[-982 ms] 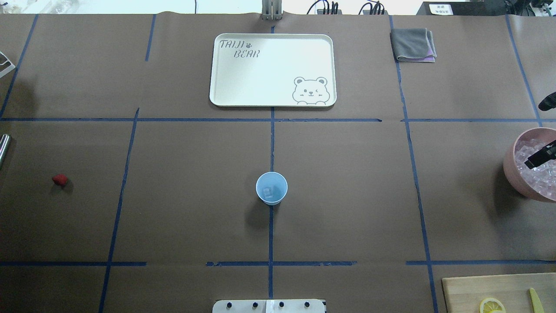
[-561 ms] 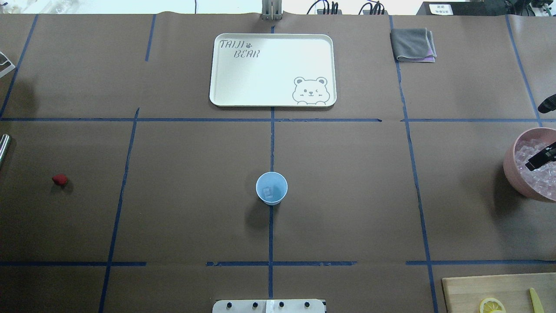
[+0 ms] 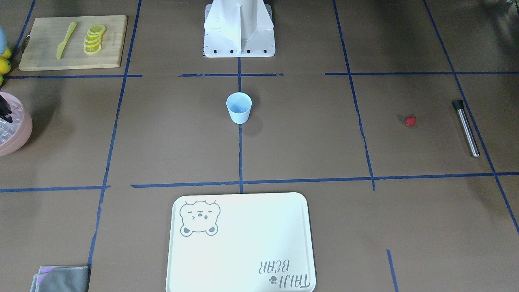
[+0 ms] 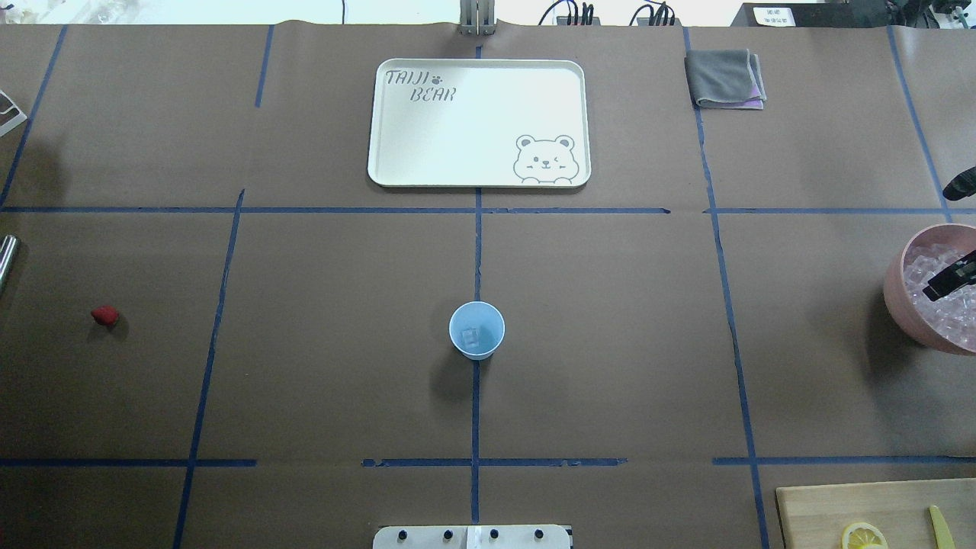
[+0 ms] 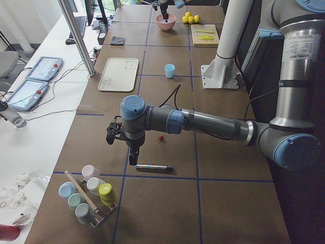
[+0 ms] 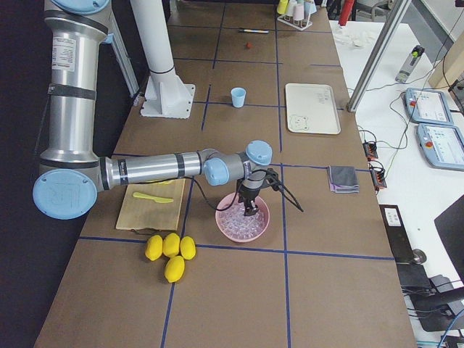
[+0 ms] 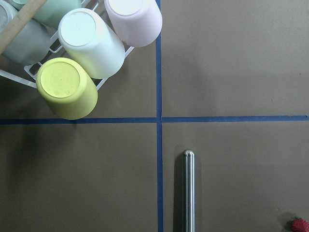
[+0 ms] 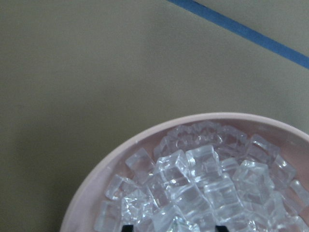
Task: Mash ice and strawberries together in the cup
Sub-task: 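Lower the right gripper into the ice cubes in the bowl, then close the right gripper on another ice cube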
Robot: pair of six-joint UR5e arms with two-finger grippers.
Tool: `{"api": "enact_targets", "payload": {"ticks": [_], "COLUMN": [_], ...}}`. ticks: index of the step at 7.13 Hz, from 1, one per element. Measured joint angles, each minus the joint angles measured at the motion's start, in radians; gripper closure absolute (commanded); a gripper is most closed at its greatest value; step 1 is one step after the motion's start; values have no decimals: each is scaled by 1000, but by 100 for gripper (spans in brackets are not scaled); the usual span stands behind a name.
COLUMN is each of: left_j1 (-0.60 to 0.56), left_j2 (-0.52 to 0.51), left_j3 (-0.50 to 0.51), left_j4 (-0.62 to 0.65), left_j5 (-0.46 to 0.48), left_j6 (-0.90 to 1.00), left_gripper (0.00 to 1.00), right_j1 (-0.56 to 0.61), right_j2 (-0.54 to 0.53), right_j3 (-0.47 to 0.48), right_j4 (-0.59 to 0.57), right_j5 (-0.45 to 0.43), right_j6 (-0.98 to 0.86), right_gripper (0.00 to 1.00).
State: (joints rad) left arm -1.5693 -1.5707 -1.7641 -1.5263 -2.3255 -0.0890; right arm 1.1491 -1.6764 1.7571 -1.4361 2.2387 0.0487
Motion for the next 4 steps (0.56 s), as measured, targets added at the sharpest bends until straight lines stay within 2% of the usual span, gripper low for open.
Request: {"api": "enact_targets", "payload": {"ticks": [4], "left_j1": [0], "left_j2": [0], "left_j3": [-2], "left_j4": [0], "left_j5": [0], "left_j6": [0], "left_gripper": [0], "right_j1": [-2], "right_j2": [-2], "right_j3": [-3], "right_j4": [0], "right_j5": [-1], "right_j6": [3], "right_gripper": [40]}}
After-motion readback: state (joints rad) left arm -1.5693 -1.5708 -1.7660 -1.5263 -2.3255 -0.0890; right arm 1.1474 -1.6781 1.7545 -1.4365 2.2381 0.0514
